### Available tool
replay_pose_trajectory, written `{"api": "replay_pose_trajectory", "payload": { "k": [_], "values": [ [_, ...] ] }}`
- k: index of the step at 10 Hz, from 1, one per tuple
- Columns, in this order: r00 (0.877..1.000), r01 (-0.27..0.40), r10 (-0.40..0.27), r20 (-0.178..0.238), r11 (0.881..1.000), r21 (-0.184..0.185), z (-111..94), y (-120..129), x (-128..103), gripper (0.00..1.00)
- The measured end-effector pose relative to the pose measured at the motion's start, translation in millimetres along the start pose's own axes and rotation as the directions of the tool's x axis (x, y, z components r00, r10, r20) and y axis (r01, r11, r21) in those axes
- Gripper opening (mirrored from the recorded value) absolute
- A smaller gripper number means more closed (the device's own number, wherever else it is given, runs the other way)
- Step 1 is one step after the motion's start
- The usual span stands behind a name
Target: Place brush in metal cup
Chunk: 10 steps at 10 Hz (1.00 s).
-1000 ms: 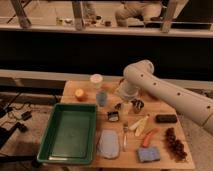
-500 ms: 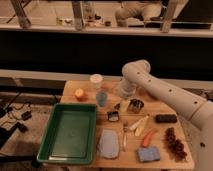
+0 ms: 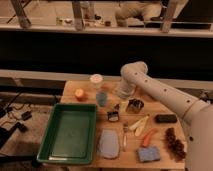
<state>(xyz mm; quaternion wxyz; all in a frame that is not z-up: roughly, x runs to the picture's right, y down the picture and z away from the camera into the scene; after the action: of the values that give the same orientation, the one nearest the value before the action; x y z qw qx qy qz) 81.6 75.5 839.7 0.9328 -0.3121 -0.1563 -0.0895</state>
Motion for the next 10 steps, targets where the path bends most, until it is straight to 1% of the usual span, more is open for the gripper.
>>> {"api": "replay_pose_trajectory", "payload": {
  "k": [3,7,10],
  "values": [
    [1.000,-0.007,0.006,-0.014,1.000,-0.014,13.7,-4.5,10.4,0.80],
    [0.999,-0.032,0.032,-0.016,0.999,-0.035,27.9,-11.1,29.3,0.80],
    [0.998,-0.067,0.067,0.001,0.995,-0.067,41.7,-16.6,42.3,0.80]
  ]
}}
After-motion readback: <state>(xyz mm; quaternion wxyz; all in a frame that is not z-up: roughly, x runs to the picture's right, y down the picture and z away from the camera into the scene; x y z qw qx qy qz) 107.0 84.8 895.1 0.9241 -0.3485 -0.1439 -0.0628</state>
